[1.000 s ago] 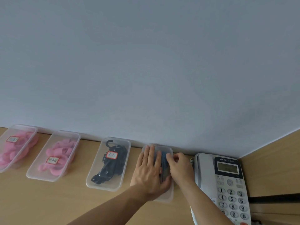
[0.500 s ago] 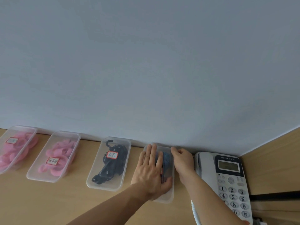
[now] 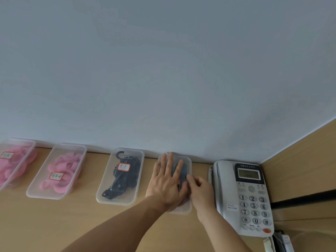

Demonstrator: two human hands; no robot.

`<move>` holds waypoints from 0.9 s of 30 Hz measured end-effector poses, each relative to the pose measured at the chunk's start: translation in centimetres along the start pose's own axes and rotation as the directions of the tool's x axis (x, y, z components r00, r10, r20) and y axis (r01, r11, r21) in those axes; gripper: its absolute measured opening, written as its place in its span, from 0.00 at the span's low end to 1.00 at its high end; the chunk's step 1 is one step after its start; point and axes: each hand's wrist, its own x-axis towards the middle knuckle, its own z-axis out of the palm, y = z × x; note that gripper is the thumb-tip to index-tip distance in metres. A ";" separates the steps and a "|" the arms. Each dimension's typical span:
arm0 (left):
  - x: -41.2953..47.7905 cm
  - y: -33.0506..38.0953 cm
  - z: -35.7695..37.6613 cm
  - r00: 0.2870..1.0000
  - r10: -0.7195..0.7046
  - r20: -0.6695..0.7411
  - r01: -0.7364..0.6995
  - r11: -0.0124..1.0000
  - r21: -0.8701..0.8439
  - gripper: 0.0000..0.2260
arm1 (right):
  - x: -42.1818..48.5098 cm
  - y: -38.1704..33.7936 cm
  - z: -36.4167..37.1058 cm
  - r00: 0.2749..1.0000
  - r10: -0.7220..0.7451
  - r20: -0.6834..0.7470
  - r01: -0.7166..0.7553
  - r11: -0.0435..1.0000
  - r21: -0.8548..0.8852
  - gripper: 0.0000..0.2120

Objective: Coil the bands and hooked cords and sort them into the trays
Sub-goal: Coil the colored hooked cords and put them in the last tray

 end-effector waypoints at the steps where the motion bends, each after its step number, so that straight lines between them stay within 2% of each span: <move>1: 0.0 0.0 -0.1 1.000 -0.008 0.005 0.008 1.000 -0.006 0.32 | 0.0 -0.2 0.0 1.000 -0.009 -0.005 0.008 1.000 -0.024 0.10; 8: 0.0 0.3 -0.5 1.000 -0.031 0.003 0.031 1.000 0.002 0.34 | -2.4 0.8 -0.9 0.998 -0.023 0.059 0.023 1.000 0.007 0.08; 13: 0.3 0.2 -0.6 0.999 -0.039 0.002 0.039 0.999 -0.002 0.33 | -2.3 1.0 -0.8 0.998 -0.040 0.041 0.040 0.999 0.004 0.07; 18: 0.2 0.0 -0.8 0.999 -0.034 0.004 0.034 0.999 -0.013 0.33 | -4.4 2.8 -1.1 0.981 -0.073 0.180 0.047 0.988 0.144 0.06; 24: 0.5 -0.1 -1.2 0.999 -0.049 -0.018 0.047 0.996 -0.078 0.32 | -4.8 3.6 -0.2 0.990 -0.120 0.071 0.113 0.989 0.096 0.07; 27: 0.1 -0.8 -1.9 1.000 0.014 0.018 -0.012 0.994 -0.113 0.35 | -5.0 3.2 -0.2 0.994 -0.090 0.060 0.083 0.990 0.113 0.10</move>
